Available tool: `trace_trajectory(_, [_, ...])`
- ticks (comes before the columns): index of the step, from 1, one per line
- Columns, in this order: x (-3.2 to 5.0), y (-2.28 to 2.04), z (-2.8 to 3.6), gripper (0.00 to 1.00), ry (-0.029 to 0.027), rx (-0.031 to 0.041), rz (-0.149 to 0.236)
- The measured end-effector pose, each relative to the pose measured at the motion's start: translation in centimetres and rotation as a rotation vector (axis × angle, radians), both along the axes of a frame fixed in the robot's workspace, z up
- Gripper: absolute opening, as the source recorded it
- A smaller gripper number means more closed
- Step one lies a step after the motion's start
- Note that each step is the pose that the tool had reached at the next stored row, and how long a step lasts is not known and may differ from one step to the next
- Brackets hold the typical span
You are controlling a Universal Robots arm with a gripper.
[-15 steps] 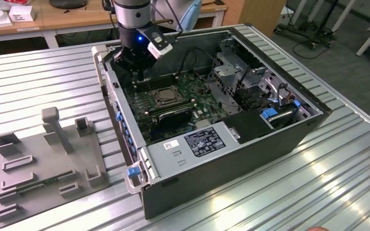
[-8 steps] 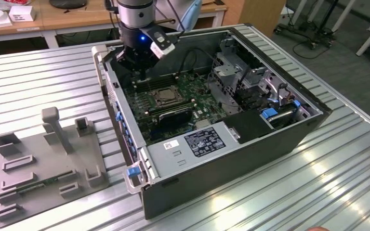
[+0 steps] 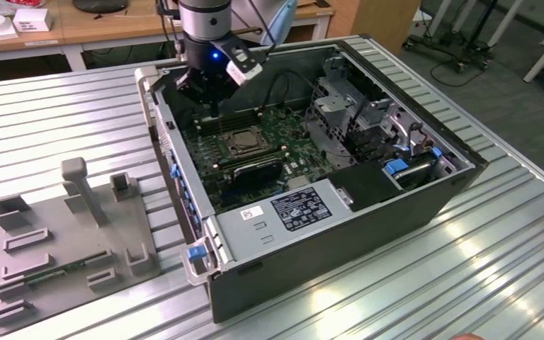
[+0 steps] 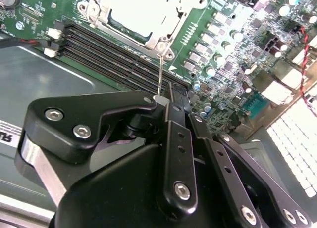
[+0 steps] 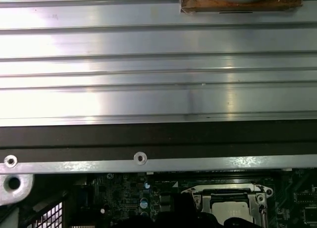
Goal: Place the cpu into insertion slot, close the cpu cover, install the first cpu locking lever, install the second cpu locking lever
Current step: 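Install the first cpu locking lever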
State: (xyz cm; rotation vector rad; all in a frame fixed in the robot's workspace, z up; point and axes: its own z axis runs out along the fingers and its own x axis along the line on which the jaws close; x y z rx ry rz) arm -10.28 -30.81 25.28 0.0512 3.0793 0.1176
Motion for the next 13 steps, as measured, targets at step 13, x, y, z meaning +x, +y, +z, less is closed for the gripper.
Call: trace_trajectory(13, [0.95,0.00,-0.02,0.10,0.0000,0.0000,0.000])
